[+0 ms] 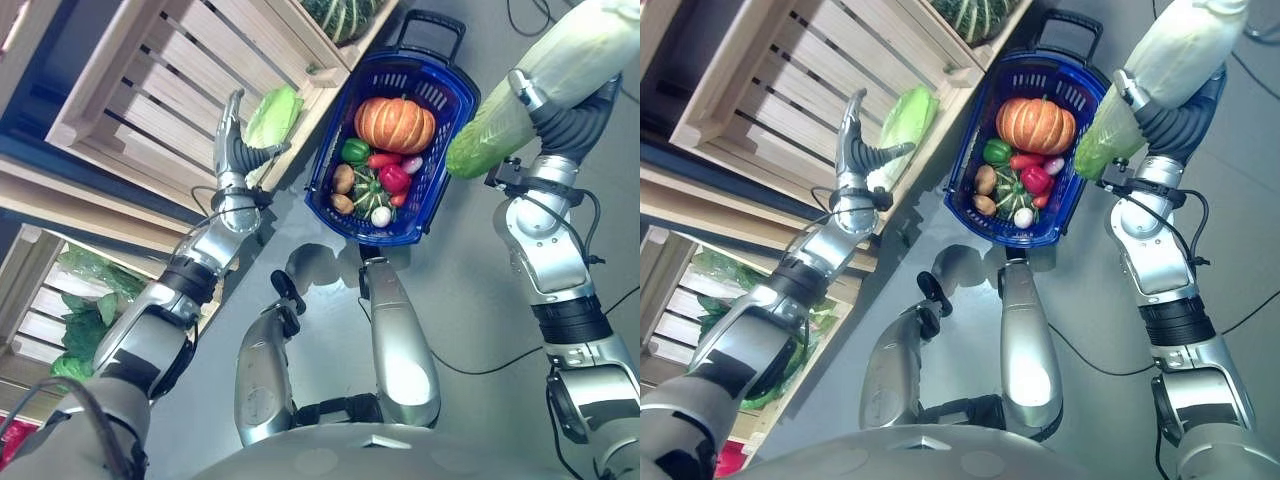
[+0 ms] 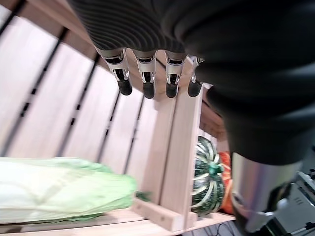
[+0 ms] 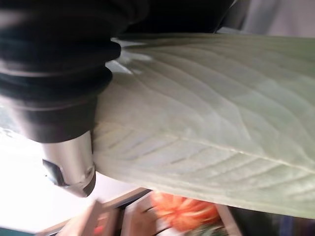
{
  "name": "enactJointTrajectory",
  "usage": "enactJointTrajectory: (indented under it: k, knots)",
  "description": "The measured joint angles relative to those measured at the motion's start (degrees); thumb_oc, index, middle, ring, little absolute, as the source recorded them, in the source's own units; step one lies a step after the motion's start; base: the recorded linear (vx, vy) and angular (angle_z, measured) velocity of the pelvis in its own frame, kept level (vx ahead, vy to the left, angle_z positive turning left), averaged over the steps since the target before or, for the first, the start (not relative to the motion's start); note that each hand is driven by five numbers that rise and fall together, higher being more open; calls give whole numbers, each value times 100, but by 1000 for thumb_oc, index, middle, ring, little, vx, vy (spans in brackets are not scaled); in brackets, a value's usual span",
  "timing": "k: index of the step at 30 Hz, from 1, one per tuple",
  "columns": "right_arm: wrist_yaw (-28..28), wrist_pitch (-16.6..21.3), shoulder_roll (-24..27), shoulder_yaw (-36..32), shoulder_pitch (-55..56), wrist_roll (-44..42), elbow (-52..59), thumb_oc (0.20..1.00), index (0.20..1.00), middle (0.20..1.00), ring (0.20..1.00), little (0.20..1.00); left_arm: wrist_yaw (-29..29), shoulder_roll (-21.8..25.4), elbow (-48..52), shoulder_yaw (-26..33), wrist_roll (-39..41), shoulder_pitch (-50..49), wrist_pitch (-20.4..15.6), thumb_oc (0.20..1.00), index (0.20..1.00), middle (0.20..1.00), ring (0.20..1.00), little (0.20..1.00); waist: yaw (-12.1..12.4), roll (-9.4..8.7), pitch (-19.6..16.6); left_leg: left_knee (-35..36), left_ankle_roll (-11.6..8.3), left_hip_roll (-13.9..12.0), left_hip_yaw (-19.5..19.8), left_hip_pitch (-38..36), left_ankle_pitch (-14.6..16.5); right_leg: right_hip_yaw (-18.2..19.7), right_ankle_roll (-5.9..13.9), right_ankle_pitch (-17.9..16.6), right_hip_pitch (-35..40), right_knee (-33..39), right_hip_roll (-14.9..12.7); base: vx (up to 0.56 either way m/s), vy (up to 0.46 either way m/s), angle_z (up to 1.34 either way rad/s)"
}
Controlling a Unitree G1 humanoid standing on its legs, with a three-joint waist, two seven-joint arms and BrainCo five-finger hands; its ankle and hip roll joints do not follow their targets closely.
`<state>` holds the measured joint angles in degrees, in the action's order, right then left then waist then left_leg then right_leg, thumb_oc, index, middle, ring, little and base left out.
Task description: Pick up fruits and vegetables into the basket
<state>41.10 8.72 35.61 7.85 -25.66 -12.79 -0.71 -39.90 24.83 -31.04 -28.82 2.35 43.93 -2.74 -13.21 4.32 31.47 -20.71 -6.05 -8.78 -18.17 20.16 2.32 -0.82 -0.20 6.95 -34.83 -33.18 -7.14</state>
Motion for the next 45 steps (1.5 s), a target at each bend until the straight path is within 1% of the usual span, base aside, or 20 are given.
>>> enactJointTrajectory:
  k: [2,3,4,5,7,9,11,15,19,22,27,29,31,33,36,41,42,43,45]
  knots:
    - [-76,-65,133,177,-110,1,-192,200,200,200,200,200,-122,-6,-112,3,1,268,2,1000,1000,1000,1000,1000,-30,73,35,-5,3,12,-26,126,-11,35,2,0,-163,-31,-8,-12,66,-13]
    - [-203,-77,179,371,-255,0,-383,200,200,200,200,200,-180,-8,-248,4,9,442,6,1000,1000,1000,1000,1000,-50,83,37,-7,5,38,-70,211,-28,77,1,1,-320,-104,-26,-1,89,-11]
    - [-274,-90,178,424,-316,-5,-450,200,200,200,200,200,-211,-9,-278,8,18,488,6,1000,1000,1000,1000,1000,-57,87,37,-3,6,47,-84,242,-34,102,0,0,-381,-128,-28,-2,80,-13]
    - [-450,-118,162,539,-443,-16,-582,200,200,200,200,200,-269,-31,-350,20,44,586,8,1000,1000,1000,1000,1000,-53,101,41,3,2,73,-115,307,-44,170,-11,9,-518,-199,-31,-7,79,-11]
    - [-720,-105,137,748,-673,-124,-873,200,200,200,200,200,-318,-64,-457,24,102,700,30,1000,1000,1000,1000,1000,-73,160,58,6,-1,88,-137,416,-67,180,-12,9,-665,-251,-46,-3,65,-7]
    - [-1070,-101,128,964,-960,-447,-1237,200,200,200,200,200,-344,-117,-573,24,128,872,49,1000,1000,1000,1000,1000,-40,203,62,10,-2,113,-175,553,-106,179,-26,17,-867,-344,-86,3,40,-1]
    - [-1390,-101,74,1091,-1257,-867,-1610,200,200,200,200,200,-346,-182,-720,21,231,1103,154,1000,1000,1000,1000,1000,27,211,60,21,-9,163,-187,677,-149,188,-62,40,-1083,-465,-139,12,37,3]
    - [-2008,-91,-235,1112,-1731,-1566,-2392,200,200,200,200,200,-343,-202,-1014,6,372,1295,259,1000,1000,1000,1000,1000,120,215,58,30,-32,196,-176,912,-220,159,-136,90,-1390,-626,-195,21,25,6]
    - [-2400,-42,-320,1112,-1955,-2015,-2673,200,200,200,200,200,-339,-254,-1202,-18,479,1308,278,1000,1000,1000,1000,1000,244,216,58,28,-49,205,-123,1066,-262,127,-166,112,-1556,-710,-216,22,11,6]
    - [-2511,-40,-329,1113,-2245,-2210,-2926,200,200,200,200,200,-338,-264,-1339,-16,528,1370,386,1000,1000,1000,1000,1000,337,216,57,24,-47,240,-99,1210,-293,138,-169,114,-1728,-781,-245,16,6,6]
    - [-2521,-103,-398,1116,-2752,-2313,-3598,200,200,200,200,200,-331,-268,-1556,-21,731,1443,401,1000,1000,1000,1000,1000,413,217,57,-12,-37,297,1,1453,-331,102,-173,113,-1938,-865,-318,8,-7,9]
    - [-2498,-223,-443,1152,-2955,-2284,-4043,200,200,200,200,200,-321,-268,-1599,-40,737,1479,414,1000,1000,1000,1000,1000,472,217,57,-16,-31,300,30,1486,-339,71,-171,114,-1952,-863,-333,7,1,6]
    - [-2485,-410,-430,1345,-3240,-2129,-4566,200,200,200,200,200,-304,-264,-1688,-63,752,1590,429,1000,1000,1000,1000,1000,549,222,54,-62,-30,293,58,1573,-340,54,-170,115,-2016,-867,-336,-12,-9,4]
    - [-2490,-586,-434,1399,-3528,-1946,-5017,200,200,200,200,200,-285,-258,-1704,-70,769,1715,490,1000,1000,1000,1000,1000,619,225,52,-109,-19,293,76,1732,-348,44,-174,110,-2152,-892,-352,-25,-34,5]
    - [-2454,-823,-417,1541,-3872,-1746,-5729,200,200,200,200,200,-249,-235,-1710,-171,770,1820,507,1000,1000,1000,1000,1000,695,225,52,-193,-18,290,136,1963,-352,11,-236,71,-2330,-943,-381,-11,-45,8]
    - [-2404,-965,-365,1541,-4160,-1760,-6114,200,200,200,200,200,-241,-187,-1736,-366,770,1995,585,1000,1000,1000,1000,1000,763,225,52,-311,0,294,187,2227,-333,-10,-238,69,-2533,-983,-418,-7,-31,5]
    - [-2402,-1000,-352,1542,-4204,-1759,-6132,476,476,476,476,476,-242,-154,-1747,-455,770,2063,645,1000,1000,1000,1000,1000,774,225,52,-323,0,294,202,2271,-333,-14,-246,64,-2567,-987,-419,6,-17,4]
    - [-2392,-1045,-339,1541,-4248,-1761,-6168,1000,1000,1000,1000,1000,-241,-129,-1754,-532,770,2131,675,1000,1000,1000,1000,1000,799,225,52,-349,1,291,212,2315,-333,-16,-253,60,-2603,-993,-417,5,-30,1]
    - [-2378,-1207,-312,1549,-4356,-1769,-6333,1000,1000,1000,1000,1000,-241,-122,-1764,-568,770,2277,773,1000,1000,1000,1000,1000,839,225,52,-405,5,279,227,2405,-323,-21,-261,53,-2665,-1002,-414,4,-61,0]
